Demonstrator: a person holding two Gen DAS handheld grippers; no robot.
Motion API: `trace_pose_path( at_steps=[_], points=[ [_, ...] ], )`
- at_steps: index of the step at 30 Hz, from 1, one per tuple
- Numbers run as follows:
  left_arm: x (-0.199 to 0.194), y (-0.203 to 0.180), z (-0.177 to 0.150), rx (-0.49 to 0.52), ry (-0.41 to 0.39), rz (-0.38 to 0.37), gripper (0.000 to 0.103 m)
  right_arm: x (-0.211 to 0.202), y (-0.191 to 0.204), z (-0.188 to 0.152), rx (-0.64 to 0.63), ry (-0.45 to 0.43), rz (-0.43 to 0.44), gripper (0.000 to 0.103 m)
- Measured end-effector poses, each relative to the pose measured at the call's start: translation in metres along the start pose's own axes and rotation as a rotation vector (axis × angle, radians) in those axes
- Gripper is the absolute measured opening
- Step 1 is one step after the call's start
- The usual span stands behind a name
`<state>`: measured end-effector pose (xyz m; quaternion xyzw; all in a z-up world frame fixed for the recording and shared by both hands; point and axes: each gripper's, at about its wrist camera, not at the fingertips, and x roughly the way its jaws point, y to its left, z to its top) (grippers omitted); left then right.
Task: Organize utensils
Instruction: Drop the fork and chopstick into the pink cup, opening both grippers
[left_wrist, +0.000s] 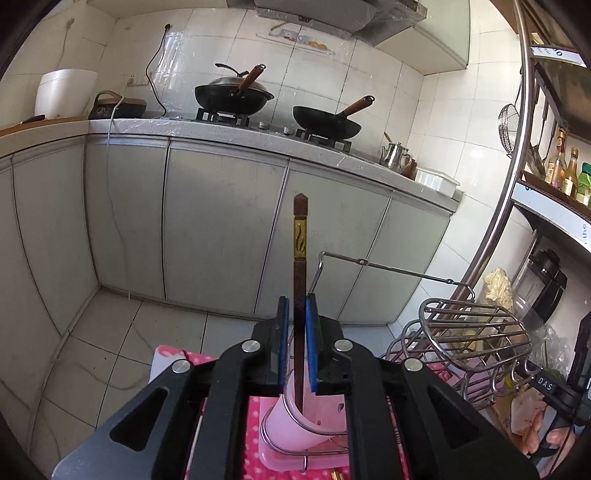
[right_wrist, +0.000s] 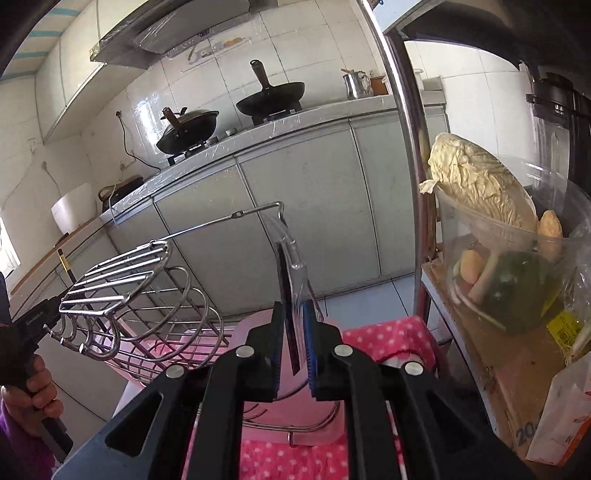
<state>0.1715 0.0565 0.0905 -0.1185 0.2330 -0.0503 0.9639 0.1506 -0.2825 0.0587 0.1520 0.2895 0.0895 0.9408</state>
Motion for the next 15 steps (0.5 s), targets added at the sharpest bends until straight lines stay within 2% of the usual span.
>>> trace_pose_path(
  at_steps=[1, 3, 6, 10, 15],
  points=[
    [0.0, 0.002, 0.001, -0.011, 0.012, 0.002, 0.021, -0.001, 0.0, 0.0, 0.0, 0.005, 0.005, 0.025],
    [-0.002, 0.007, 0.005, -0.036, 0.023, -0.005, 0.029, -0.005, 0.001, 0.001, -0.002, 0.003, 0.007, 0.033],
    [-0.012, 0.01, 0.009, -0.052, 0.005, -0.003, 0.034, -0.015, 0.004, 0.003, -0.014, -0.009, 0.011, 0.035],
    [-0.033, 0.009, 0.01, -0.046, -0.014, 0.007, 0.035, -0.029, 0.008, 0.0, -0.015, -0.008, 0.023, 0.035],
    [-0.057, 0.004, -0.003, -0.009, 0.007, 0.008, 0.035, -0.052, 0.015, -0.013, -0.018, -0.009, 0.053, 0.035]
  ],
)
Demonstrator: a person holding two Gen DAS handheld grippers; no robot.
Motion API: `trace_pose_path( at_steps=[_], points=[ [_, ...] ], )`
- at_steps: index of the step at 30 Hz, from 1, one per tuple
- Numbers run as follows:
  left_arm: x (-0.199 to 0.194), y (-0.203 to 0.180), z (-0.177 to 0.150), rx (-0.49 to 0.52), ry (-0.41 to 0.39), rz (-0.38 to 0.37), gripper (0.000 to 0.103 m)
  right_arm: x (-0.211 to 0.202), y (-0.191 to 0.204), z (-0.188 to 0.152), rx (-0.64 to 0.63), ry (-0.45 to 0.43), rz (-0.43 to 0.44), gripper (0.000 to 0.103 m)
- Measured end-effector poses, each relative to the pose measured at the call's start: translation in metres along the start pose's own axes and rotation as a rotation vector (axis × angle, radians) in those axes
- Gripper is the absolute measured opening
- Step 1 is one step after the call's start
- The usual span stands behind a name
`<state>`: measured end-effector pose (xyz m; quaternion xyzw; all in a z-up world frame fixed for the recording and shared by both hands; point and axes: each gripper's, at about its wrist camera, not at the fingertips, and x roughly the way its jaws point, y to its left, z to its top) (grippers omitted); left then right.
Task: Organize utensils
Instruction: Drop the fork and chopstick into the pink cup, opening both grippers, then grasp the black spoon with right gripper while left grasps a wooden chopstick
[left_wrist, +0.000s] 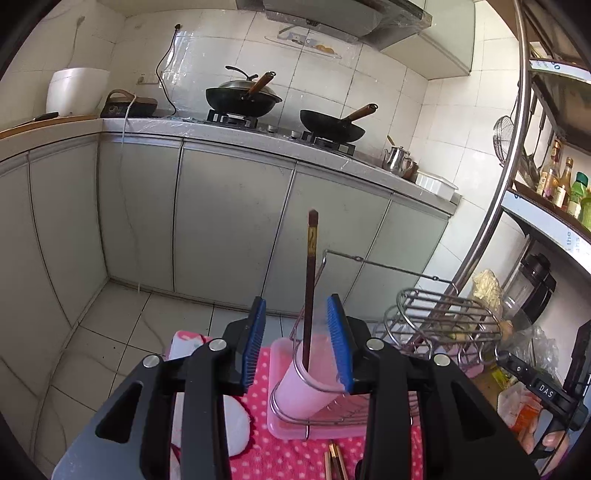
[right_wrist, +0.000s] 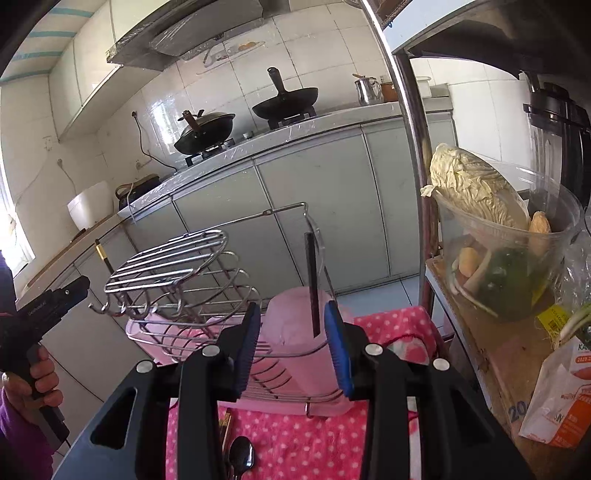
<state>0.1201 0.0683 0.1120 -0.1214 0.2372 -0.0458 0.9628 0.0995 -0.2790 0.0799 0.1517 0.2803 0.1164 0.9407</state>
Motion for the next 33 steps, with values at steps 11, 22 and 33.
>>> trace_pose_path(
  at_steps=[11, 22, 33],
  points=[
    [-0.014, -0.014, -0.08, 0.042, 0.204, -0.034, 0.035, 0.004, 0.013, -0.072, 0.048, 0.224, 0.092, 0.035],
    [0.029, -0.015, -0.155, 0.008, 0.527, -0.1, 0.025, 0.055, 0.016, -0.15, 0.197, 0.548, 0.21, 0.02],
    [0.071, -0.041, -0.191, 0.085, 0.68, -0.065, 0.021, 0.083, 0.034, -0.174, 0.154, 0.636, 0.171, 0.012]
  ],
)
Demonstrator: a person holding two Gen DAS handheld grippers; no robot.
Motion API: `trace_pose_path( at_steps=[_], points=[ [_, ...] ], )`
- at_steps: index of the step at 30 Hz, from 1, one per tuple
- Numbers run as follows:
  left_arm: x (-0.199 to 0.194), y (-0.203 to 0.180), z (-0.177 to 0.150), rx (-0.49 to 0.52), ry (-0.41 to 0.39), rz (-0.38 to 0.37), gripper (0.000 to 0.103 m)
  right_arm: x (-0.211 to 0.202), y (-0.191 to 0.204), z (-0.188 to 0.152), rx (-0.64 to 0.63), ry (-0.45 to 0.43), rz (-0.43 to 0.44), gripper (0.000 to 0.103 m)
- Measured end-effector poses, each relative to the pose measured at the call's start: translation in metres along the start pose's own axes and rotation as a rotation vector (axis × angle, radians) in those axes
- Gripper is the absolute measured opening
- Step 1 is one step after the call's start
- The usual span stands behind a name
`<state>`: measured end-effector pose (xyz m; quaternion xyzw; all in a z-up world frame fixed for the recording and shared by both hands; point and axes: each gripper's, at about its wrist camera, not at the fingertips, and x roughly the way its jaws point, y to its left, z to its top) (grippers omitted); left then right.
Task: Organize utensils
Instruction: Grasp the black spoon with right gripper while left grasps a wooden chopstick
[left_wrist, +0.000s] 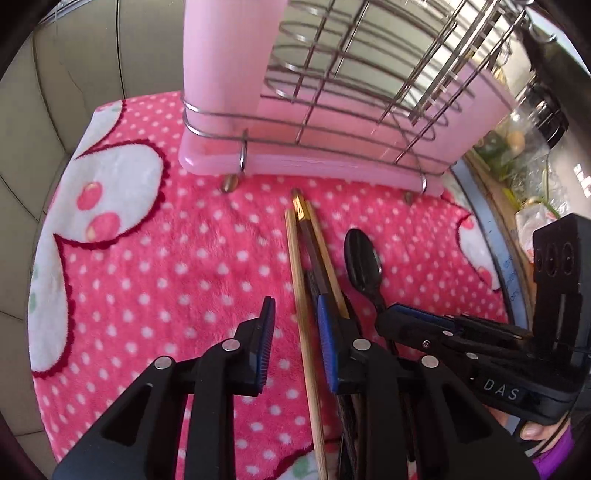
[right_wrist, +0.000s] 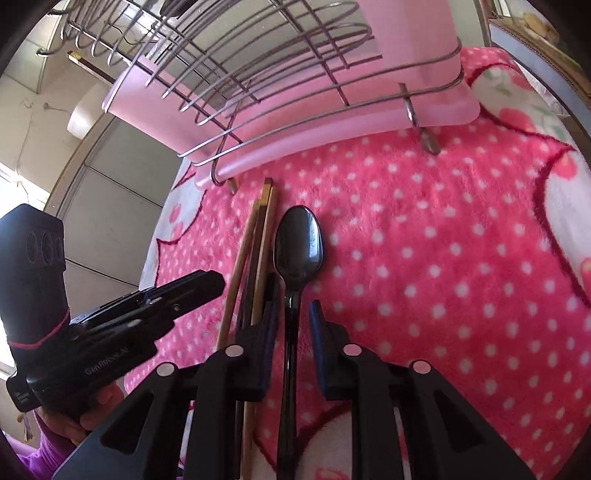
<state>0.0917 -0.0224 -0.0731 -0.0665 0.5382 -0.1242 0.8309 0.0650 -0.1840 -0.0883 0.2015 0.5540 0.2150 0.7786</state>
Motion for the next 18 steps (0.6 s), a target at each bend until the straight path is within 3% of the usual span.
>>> trace_pose_path(
  at_steps=[4, 14, 18],
  points=[
    [0.016, -0.005, -0.001, 0.01, 0.035, 0.017, 0.008, 0.008, 0.0, -0.001, 0.001, 0.007, -0.004, 0.008],
    [-0.002, 0.015, -0.009, -0.102, -0.003, 0.063, 0.006, -0.014, -0.018, -0.004, 0.058, -0.051, -0.04, 0.007],
    [-0.007, 0.026, -0.015, -0.136, 0.001, 0.095, 0.006, -0.017, -0.026, -0.007, 0.072, -0.035, -0.059, 0.008]
  ],
)
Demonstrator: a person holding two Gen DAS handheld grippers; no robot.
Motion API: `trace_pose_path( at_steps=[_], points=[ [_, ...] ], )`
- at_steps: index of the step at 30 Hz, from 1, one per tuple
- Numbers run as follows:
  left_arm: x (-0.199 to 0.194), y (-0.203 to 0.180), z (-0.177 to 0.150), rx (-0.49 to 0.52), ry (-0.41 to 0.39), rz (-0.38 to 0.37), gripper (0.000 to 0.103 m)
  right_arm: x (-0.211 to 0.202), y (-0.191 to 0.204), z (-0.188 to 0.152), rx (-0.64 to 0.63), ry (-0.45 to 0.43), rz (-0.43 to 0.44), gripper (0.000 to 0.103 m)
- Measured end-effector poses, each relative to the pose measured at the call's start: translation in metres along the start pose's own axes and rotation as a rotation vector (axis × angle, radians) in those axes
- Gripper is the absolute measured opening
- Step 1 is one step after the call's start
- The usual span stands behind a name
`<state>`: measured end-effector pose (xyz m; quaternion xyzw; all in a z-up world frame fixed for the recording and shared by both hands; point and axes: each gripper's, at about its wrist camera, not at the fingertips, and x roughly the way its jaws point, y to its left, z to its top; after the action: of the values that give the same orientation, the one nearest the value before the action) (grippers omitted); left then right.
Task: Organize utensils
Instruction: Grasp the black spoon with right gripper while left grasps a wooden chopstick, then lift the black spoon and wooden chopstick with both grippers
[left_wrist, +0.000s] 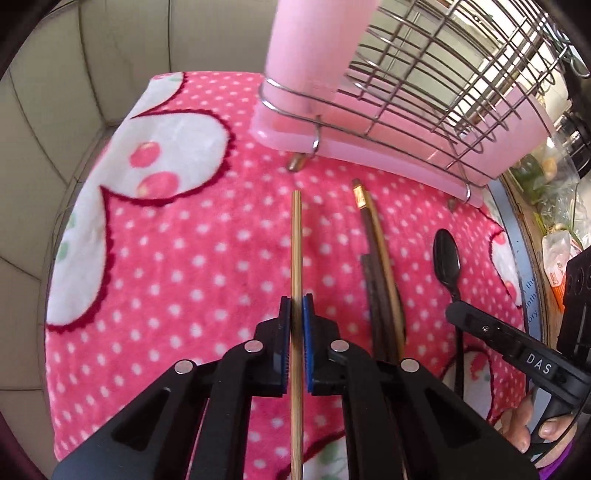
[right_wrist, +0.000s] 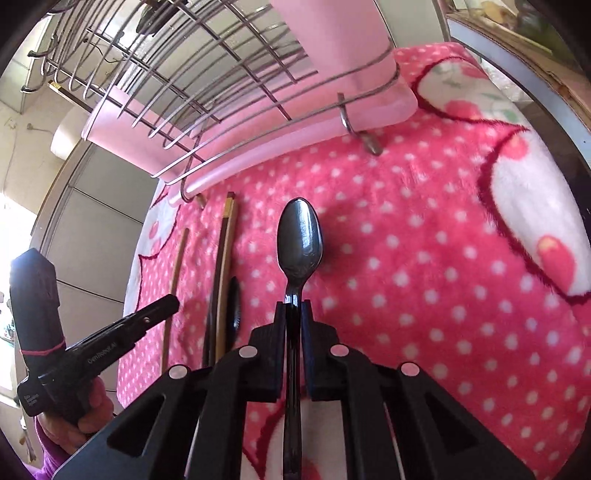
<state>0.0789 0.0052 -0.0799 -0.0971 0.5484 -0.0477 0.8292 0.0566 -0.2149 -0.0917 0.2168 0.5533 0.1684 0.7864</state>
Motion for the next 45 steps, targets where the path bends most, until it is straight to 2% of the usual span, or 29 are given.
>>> trace_pose_path(
  at_steps=[5, 10, 19, 27, 29, 30, 32, 33, 35, 39, 45],
  points=[
    [0.005, 0.004, 0.002, 0.029, 0.06, 0.003, 0.007, 0.0, -0.007, -0.001, -0.004, 0.029, 0.013, 0.015],
    [0.005, 0.005, 0.017, 0.063, 0.118, -0.009, 0.014, -0.018, -0.016, 0.004, -0.017, 0.014, 0.015, 0.029],
    [0.021, -0.001, 0.049, 0.113, 0.207, 0.013, 0.015, -0.019, -0.029, 0.041, 0.008, 0.047, 0.043, 0.03],
    [0.029, 0.002, 0.06, 0.11, 0.245, 0.012, 0.015, 0.006, -0.018, 0.058, -0.046, 0.11, -0.005, 0.03],
    [0.034, -0.003, 0.065, 0.109, 0.249, 0.011, 0.015, 0.008, -0.015, 0.06, -0.054, 0.114, -0.013, 0.027],
    [0.034, -0.003, 0.065, 0.114, 0.25, 0.012, 0.015, 0.01, -0.014, 0.059, -0.057, 0.115, -0.011, 0.021],
    [0.039, -0.008, 0.069, 0.122, 0.244, 0.014, 0.015, 0.014, -0.012, 0.058, -0.06, 0.125, 0.004, 0.004],
    [0.039, -0.009, 0.068, 0.134, 0.237, 0.015, 0.015, 0.018, -0.01, 0.056, -0.061, 0.128, 0.016, 0.004],
    [0.039, -0.012, 0.061, 0.147, 0.215, 0.023, 0.007, 0.02, -0.004, 0.051, -0.072, 0.111, 0.022, 0.003],
    [0.021, -0.01, 0.053, 0.15, 0.163, -0.009, 0.006, 0.003, 0.005, 0.045, -0.095, 0.036, 0.032, 0.001],
    [-0.027, -0.01, 0.046, 0.15, 0.034, -0.062, 0.006, -0.031, 0.014, 0.036, -0.119, -0.085, 0.04, 0.001]
  ],
)
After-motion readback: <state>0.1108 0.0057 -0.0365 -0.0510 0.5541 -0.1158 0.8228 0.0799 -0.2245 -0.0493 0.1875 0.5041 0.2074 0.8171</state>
